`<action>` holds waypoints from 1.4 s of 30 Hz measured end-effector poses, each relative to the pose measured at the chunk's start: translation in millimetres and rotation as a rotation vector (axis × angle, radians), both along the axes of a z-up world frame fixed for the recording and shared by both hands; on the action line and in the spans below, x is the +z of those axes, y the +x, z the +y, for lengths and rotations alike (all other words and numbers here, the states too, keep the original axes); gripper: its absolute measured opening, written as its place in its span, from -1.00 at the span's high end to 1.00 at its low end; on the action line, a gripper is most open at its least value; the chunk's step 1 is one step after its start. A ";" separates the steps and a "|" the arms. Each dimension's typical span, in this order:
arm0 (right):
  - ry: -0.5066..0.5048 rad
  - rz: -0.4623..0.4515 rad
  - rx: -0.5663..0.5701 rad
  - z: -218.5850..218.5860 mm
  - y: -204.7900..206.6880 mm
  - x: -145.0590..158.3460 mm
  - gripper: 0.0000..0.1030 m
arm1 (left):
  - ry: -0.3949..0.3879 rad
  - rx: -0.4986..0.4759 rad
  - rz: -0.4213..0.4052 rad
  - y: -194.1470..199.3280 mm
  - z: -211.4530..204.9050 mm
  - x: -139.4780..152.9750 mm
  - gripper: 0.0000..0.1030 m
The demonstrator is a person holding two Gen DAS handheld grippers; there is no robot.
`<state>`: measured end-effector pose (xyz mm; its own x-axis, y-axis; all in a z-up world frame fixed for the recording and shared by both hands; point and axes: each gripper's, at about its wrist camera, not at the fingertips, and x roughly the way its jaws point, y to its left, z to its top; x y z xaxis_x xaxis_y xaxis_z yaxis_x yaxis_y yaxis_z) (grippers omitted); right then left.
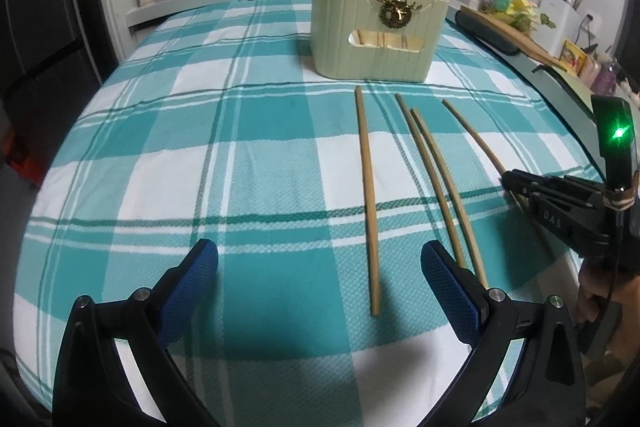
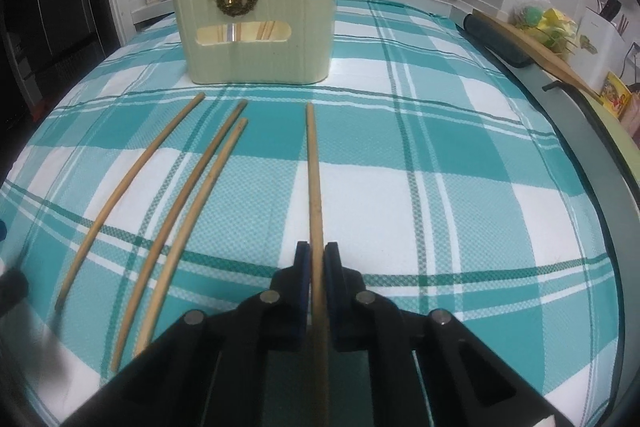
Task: Organize utensils
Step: 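Close the left tool on another wooden chopstick, then open both tools and reposition them over the chopsticks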
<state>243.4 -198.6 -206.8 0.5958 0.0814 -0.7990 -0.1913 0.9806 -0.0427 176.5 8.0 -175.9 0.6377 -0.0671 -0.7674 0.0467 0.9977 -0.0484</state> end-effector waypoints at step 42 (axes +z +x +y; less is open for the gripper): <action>0.012 -0.010 -0.021 -21.1 -21.2 -0.6 0.86 | -0.016 -0.096 0.110 16.9 -15.9 -26.7 0.89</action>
